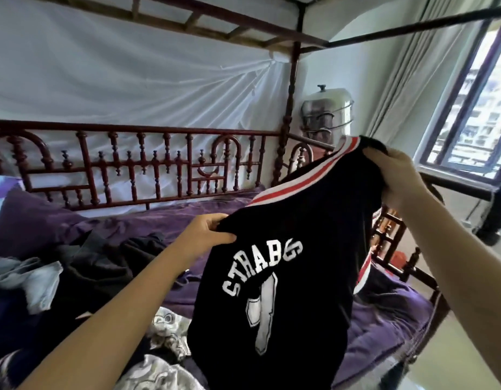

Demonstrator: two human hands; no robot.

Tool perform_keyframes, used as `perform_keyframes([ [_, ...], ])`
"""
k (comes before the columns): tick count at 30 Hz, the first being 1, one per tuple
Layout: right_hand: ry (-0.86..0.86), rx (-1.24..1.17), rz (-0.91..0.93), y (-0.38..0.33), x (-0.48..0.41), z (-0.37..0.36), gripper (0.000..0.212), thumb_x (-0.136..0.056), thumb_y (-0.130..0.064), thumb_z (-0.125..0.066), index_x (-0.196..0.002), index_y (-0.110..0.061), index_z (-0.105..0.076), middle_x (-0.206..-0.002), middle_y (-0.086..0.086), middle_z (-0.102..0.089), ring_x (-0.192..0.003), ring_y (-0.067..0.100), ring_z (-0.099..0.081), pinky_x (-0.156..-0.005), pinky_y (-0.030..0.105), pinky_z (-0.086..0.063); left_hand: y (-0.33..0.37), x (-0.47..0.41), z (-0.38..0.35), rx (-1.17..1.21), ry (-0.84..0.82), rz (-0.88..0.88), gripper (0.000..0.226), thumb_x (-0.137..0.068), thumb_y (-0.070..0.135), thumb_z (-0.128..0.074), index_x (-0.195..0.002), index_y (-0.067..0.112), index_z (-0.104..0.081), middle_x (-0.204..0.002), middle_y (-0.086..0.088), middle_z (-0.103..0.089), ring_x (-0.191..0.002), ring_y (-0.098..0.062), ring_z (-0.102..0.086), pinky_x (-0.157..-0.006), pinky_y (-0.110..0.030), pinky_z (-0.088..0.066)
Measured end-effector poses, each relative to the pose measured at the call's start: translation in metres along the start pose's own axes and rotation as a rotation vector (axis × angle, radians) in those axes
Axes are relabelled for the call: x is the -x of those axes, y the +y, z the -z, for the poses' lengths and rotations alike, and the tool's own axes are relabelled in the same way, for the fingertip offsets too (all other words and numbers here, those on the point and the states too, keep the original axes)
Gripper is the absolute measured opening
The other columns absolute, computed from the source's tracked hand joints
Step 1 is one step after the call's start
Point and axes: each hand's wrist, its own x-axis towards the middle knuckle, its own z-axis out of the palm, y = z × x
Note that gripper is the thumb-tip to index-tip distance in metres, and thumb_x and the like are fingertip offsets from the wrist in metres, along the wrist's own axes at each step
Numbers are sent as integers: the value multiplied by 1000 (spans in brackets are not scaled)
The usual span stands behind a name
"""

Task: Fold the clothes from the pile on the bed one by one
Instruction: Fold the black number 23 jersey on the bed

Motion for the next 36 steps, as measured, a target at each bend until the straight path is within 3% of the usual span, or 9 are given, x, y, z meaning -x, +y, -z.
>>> perform_keyframes([
  [8, -24, 141, -124, 76, -2, 34, 18, -86, -8, -63, -72, -17, -69, -58, -4, -69, -53, 10, -66, -52, 20, -54, -27, 19, -9, -46, 80, 193, 16, -78, -13, -62, -91, -4, -58, -85, -16, -62, -84, -26, -59, -85, -39, -46],
  [11, -2, 145, -135, 89, -3, 38, 21, -86, -8, -64, -70, -20, -71, -59, -4, -69, -53, 11, -66, -50, 20, -54, -31, 21, -19, -160, 39, 202, 20, -80, -10, -63, -99, -9, -56, -99, -5, -62, -93, -22, -60, -92, -39, -47],
  [16, 50, 140, -118, 100, -14, 39, 19, -86, -10, -65, -71, -22, -71, -59, -7, -69, -53, 9, -66, -51, 20, -54, -33, 20, -26, -246, -13, 200, 29, -79, -3, -68, -69, 15, -46, -66, 4, -56, -63, -15, -54, -64, -25, -47],
  [19, 82, 142, -118, 107, -20, 38, 20, -86, -12, -65, -71, -24, -69, -55, -11, -67, -51, 5, -64, -50, 17, -53, -33, 18, -19, -228, 17, 184, 34, -76, 1, -72, -93, 23, -52, -89, -2, -61, -73, -16, -60, -70, -29, -53],
  [22, 87, 144, -143, 118, -22, 39, 18, -86, -13, -65, -72, -23, -67, -52, -13, -66, -47, 2, -62, -47, 15, -51, -37, 17, -6, -15, -1, 206, 71, -72, -4, -74, -127, 31, -47, -110, -13, -57, -90, -32, -59, -92, -44, -47],
  [26, 59, 164, -187, 134, -26, 42, 18, -88, -11, -62, -74, -21, -67, -51, -12, -65, -46, 3, -62, -47, 15, -52, -50, 16, 3, 209, -9, 230, 77, -69, -18, -66, -130, 25, -48, -87, -12, -62, -74, -24, -63, -74, -28, -54],
  [29, 41, 187, -200, 149, -29, 42, 22, -88, -8, -61, -71, -21, -66, -48, -11, -64, -42, 2, -60, -42, 14, -47, -56, 13, 0, -121, 158, 229, 62, -76, -18, -63, -128, 15, -52, -77, -8, -58, -70, -15, -60, -70, -21, -51],
  [32, 27, 207, -206, 167, -35, 40, 24, -87, -7, -62, -71, -24, -68, -50, -12, -65, -43, 1, -60, -43, 13, -47, -62, 11, 5, -439, 231, 238, 31, -77, 2, -73, -106, 9, -65, -81, -8, -65, -72, -14, -59, -78, -31, -49],
  [36, 12, 263, -215, 200, -47, 37, 15, -86, -7, -63, -77, -18, -70, -51, -15, -64, -45, -2, -57, -48, 11, -49, -78, 11, 17, -610, 249, 271, 17, -80, 16, -73, -71, 2, -66, -61, -6, -63, -58, -11, -50, -54, -14, -36],
])
